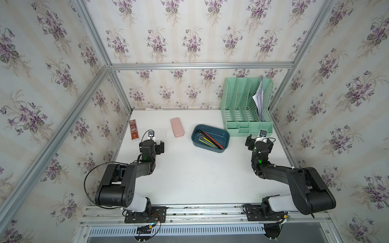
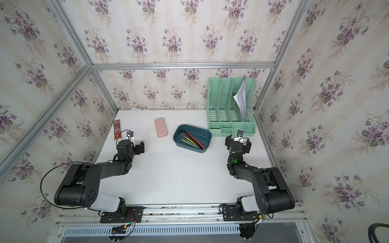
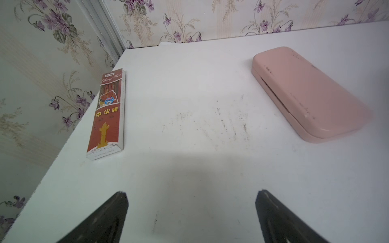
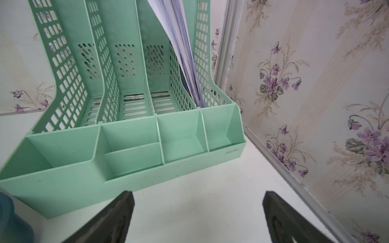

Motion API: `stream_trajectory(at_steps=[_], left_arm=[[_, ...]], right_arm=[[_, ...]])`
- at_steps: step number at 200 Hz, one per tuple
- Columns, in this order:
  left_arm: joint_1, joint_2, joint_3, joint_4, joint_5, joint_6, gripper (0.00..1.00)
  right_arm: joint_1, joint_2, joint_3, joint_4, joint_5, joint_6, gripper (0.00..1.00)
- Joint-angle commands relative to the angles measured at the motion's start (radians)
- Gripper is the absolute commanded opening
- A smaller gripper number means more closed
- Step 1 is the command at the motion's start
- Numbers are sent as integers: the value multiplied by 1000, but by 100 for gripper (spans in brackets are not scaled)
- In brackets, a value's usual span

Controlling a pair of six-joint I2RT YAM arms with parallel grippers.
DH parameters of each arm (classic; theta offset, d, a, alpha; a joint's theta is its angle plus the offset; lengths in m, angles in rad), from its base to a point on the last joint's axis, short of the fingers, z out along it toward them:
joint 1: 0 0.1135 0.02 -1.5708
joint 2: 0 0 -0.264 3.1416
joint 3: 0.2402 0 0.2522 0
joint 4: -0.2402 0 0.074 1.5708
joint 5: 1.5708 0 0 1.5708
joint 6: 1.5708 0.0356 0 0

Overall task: Put the hex key on the desktop into the storage box
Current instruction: Reset both arms

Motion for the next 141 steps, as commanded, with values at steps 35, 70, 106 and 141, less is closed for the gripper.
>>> stream_trajectory(at_steps=[35, 70, 106, 141], left_arm=[[0, -4, 3, 29, 9, 11, 99], [-11, -5, -3, 39, -29, 8, 99], [-13, -5, -6, 44, -79, -10, 99], [-12, -5, -4, 40, -56, -6, 99]], right_arm=[[-12, 50, 6, 74, -9, 24, 100], [-48, 136, 77, 34, -54, 36, 100], [-49, 140, 93, 2, -145, 6, 100], [-51, 118, 46, 66, -159, 5, 100]])
